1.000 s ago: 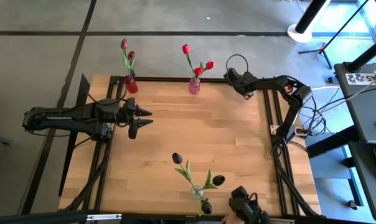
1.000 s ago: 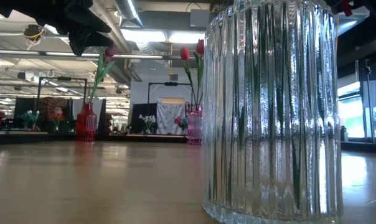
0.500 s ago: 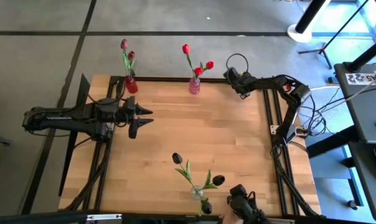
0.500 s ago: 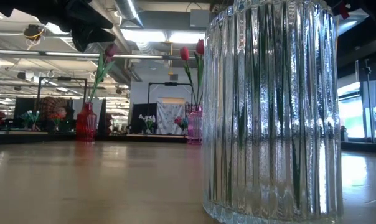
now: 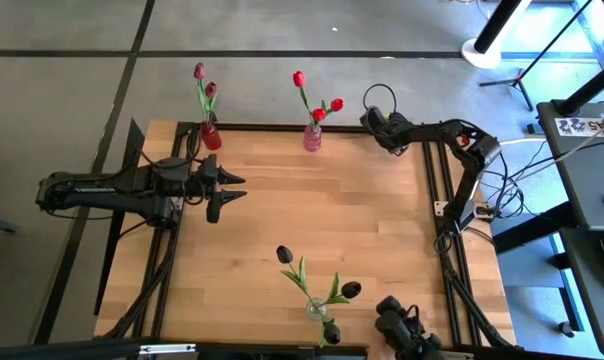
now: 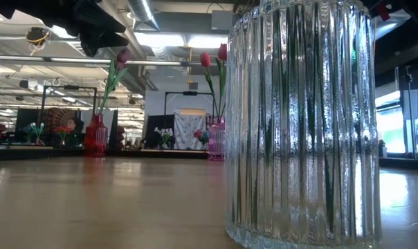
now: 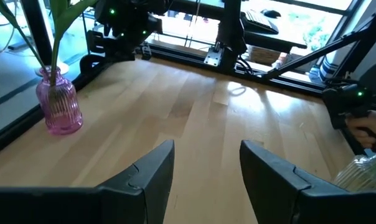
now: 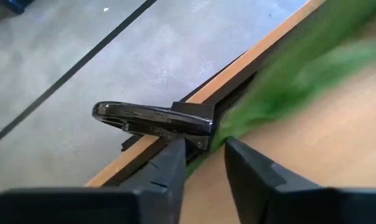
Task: Sort flowers into vase by color
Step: Put the dark red flower into the red flower vase
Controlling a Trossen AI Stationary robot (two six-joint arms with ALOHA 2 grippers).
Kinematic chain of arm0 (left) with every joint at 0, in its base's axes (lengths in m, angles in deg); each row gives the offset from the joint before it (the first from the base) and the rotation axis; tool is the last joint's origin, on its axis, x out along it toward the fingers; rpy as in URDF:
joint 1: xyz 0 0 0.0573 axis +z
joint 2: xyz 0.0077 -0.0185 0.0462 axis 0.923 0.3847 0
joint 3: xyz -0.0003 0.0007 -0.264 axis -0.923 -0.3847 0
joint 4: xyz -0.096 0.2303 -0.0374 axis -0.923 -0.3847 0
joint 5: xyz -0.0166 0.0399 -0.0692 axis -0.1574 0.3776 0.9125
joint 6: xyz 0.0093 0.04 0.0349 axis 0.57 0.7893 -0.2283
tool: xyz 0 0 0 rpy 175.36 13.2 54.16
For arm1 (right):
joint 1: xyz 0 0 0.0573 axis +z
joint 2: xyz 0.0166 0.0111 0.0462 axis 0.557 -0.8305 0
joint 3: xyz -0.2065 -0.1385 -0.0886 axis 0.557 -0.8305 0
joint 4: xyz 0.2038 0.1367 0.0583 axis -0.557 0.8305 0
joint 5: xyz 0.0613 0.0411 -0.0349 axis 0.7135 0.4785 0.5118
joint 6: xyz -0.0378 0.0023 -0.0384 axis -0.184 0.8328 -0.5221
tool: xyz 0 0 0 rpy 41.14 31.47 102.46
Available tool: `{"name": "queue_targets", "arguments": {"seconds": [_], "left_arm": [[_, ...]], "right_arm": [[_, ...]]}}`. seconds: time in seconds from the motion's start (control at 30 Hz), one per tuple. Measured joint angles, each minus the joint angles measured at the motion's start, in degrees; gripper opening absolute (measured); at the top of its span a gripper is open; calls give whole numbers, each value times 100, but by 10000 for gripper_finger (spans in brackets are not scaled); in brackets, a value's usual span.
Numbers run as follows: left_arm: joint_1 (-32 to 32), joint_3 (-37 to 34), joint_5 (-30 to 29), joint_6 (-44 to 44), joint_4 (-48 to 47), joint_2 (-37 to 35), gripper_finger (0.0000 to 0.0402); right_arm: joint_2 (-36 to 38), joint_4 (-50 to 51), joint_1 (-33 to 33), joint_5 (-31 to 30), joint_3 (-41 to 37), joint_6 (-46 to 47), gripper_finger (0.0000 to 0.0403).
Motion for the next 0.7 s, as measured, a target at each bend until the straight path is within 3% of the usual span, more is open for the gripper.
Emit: {"name": "queue_targets", "arguments": {"seconds": [0.23,0.57,0.7], "left_arm": [[0,0,0,0,1,0,179],[0,0,7,-172,-2,0,179],[0,0,7,-205,-2,0,179]], "right_arm": [[54,261,69,30,0,-194,7],[747,1770,38,70,-62,179,12],[1035,1594,-201,100,-193,153,56]]}}
